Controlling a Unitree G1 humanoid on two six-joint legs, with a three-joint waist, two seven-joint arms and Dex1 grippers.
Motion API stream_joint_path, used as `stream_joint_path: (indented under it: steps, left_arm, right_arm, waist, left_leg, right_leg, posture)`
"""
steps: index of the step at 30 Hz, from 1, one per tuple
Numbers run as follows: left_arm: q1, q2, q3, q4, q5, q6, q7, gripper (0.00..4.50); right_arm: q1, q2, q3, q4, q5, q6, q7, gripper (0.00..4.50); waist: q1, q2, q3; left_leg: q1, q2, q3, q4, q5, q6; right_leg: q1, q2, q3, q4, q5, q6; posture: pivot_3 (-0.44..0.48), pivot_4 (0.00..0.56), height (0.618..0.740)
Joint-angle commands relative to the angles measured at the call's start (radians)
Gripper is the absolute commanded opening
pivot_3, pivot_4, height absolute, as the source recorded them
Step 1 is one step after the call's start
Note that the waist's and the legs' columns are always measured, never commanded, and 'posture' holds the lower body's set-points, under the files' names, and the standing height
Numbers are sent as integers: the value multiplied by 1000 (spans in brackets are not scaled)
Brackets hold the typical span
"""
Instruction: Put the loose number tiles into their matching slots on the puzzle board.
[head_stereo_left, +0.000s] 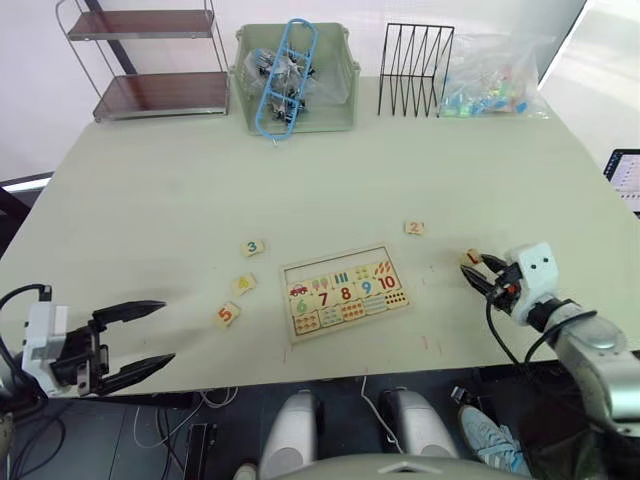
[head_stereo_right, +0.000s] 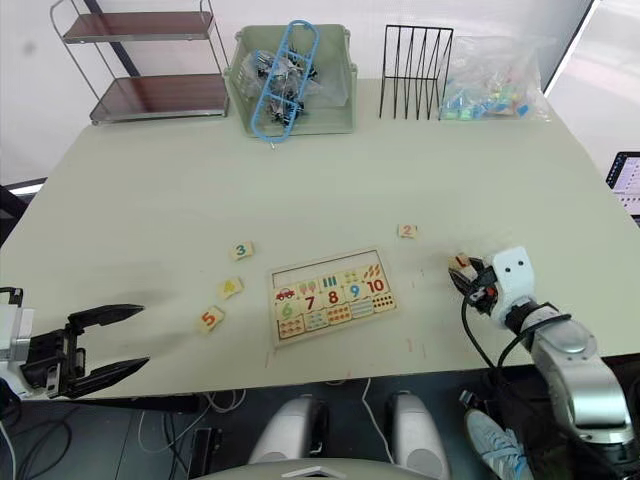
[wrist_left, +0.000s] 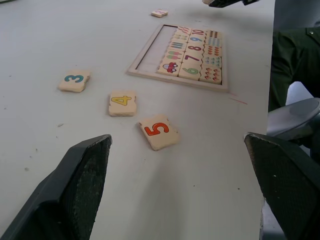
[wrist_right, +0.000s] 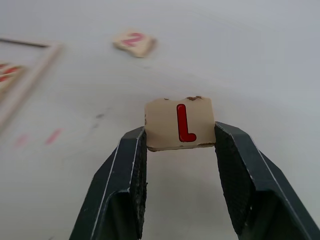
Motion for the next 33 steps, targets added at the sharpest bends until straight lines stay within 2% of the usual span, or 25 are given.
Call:
stream_joint_path:
  steps: [1, 5, 8, 14, 17, 21, 25, 29, 33]
  left_arm:
    - [9, 1, -6, -30, -26, -24, -31, 4500]
    - [18, 1, -12, -48, -32, -26, -31, 4500]
    - [24, 1, -13, -58, -34, -27, -31, 4500]
    - [37, 2, -14, -69, -38, -36, -31, 4500]
    - [50, -3, 6, -106, -38, -21, -31, 4500]
    - [75, -10, 35, -155, -38, 2, -31, 4500]
    - [99, -21, 75, -203, -30, 36, -31, 4500]
    - [110, -39, 112, -248, -17, 75, -31, 4500]
    - [123, -62, 146, -311, 1, 123, -22, 4500]
  right_arm:
    - [-89, -115, 26, 81, 44, -94, 248, 1421]
    - [-248, -195, 110, 266, 3, -248, 452, 1421]
    - [-359, -238, 181, 418, -17, -376, 658, 1421]
    - [-631, -237, 330, 788, -83, -693, 982, 1421]
    - [-751, -253, 475, 935, -49, -823, 1002, 1421]
    - [-898, -250, 682, 1157, -98, -1149, 1002, 1421]
    - [-1012, -230, 876, 1287, -87, -1318, 1002, 1421]
    - [-1076, -201, 973, 1377, -66, -1409, 1002, 1421]
    - [-1112, -155, 1005, 1462, -95, -1475, 1002, 1421]
  waist:
    - [-1, 1, 0]
    - [-1, 1, 1]
    - [0, 2, 1]
    - [-1, 4, 3]
    - [-3, 6, 4]
    - [-4, 8, 5]
    - [-4, 9, 6]
    - [-4, 9, 7]
    - [-4, 9, 7]
  left_leg:
    - [0, 0, 0, 0, 0, 0]
    - [0, 0, 1, 0, 0, 0]
    - [0, 0, 1, 0, 0, 0]
    - [0, 0, 1, 1, 0, 0]
    - [0, 0, 2, 0, 0, 0]
    - [0, 0, 2, 0, 0, 0]
    - [0, 0, 3, 0, 0, 0]
    - [0, 0, 3, 0, 0, 0]
    - [0, 0, 2, 0, 0, 0]
  right_leg:
    - [0, 0, 0, 0, 0, 0]
    - [0, 0, 0, 0, 0, 0]
    - [0, 0, 0, 0, 0, 0]
    - [0, 0, 0, 0, 0, 0]
    - [0, 0, 0, 0, 0, 0]
    - [-1, -1, 1, 0, 0, 0]
    - [-1, -1, 2, 0, 0, 0]
    - [-1, -1, 2, 1, 0, 0]
    - [-1, -1, 2, 1, 0, -1]
  posture:
    - [0, 150, 740]
    - [0, 150, 740]
    - [0, 150, 740]
    - [0, 150, 740]
    - [0, 150, 740]
    - [0, 150, 740]
    - [0, 150, 740]
    - [0, 150, 740]
    - [0, 150, 740]
